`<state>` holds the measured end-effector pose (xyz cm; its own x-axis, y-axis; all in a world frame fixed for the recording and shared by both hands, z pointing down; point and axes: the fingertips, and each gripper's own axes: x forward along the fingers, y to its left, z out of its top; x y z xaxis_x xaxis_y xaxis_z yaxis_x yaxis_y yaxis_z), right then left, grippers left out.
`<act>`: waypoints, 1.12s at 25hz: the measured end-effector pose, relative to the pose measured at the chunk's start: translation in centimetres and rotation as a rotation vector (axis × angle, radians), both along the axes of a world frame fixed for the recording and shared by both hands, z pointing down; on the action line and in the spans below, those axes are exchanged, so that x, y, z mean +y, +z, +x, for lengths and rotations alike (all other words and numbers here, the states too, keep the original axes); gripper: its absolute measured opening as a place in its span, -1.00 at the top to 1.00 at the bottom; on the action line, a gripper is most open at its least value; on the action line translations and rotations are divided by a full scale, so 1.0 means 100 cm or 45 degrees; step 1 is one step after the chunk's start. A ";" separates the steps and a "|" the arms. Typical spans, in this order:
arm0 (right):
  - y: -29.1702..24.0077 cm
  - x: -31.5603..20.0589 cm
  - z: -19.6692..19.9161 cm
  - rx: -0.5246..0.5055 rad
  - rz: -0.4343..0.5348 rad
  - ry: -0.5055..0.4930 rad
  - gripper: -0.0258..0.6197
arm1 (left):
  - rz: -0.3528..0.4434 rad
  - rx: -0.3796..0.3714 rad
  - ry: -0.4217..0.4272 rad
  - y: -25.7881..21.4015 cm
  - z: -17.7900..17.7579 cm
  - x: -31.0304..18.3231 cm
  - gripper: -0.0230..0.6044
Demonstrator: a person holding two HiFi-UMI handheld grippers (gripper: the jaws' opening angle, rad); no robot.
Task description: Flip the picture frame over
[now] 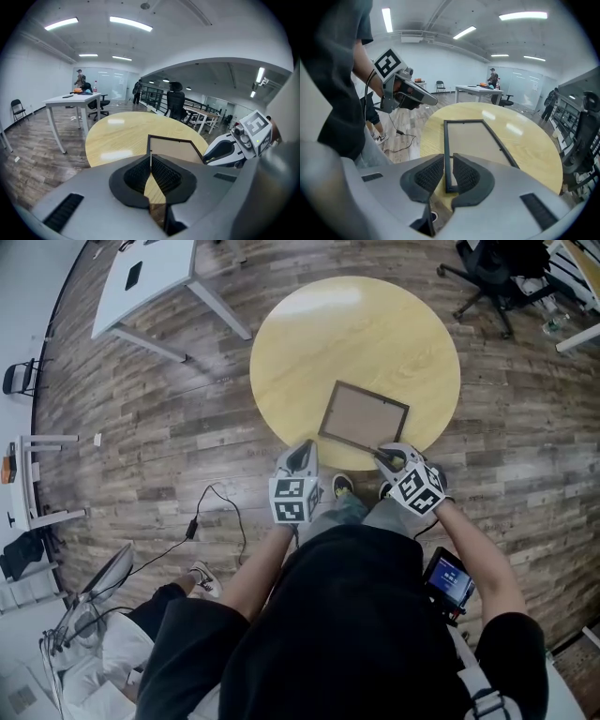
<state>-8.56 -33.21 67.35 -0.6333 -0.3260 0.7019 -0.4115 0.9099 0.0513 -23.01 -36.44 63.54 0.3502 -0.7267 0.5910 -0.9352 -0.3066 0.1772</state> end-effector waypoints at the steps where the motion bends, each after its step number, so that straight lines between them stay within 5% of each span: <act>1: -0.008 -0.002 -0.002 -0.019 0.004 0.003 0.70 | 0.016 0.016 -0.001 -0.007 0.002 -0.002 0.83; 10: -0.159 -0.048 -0.027 -0.423 0.177 0.177 0.83 | 0.327 0.051 0.114 -0.103 0.036 -0.029 0.83; 18: -0.300 -0.059 -0.001 -0.874 0.294 0.428 0.84 | 0.539 0.166 0.115 -0.206 0.046 -0.026 0.83; 28: -0.309 -0.051 0.050 -0.906 0.383 0.626 0.84 | 0.608 0.293 0.143 -0.244 0.065 -0.013 0.83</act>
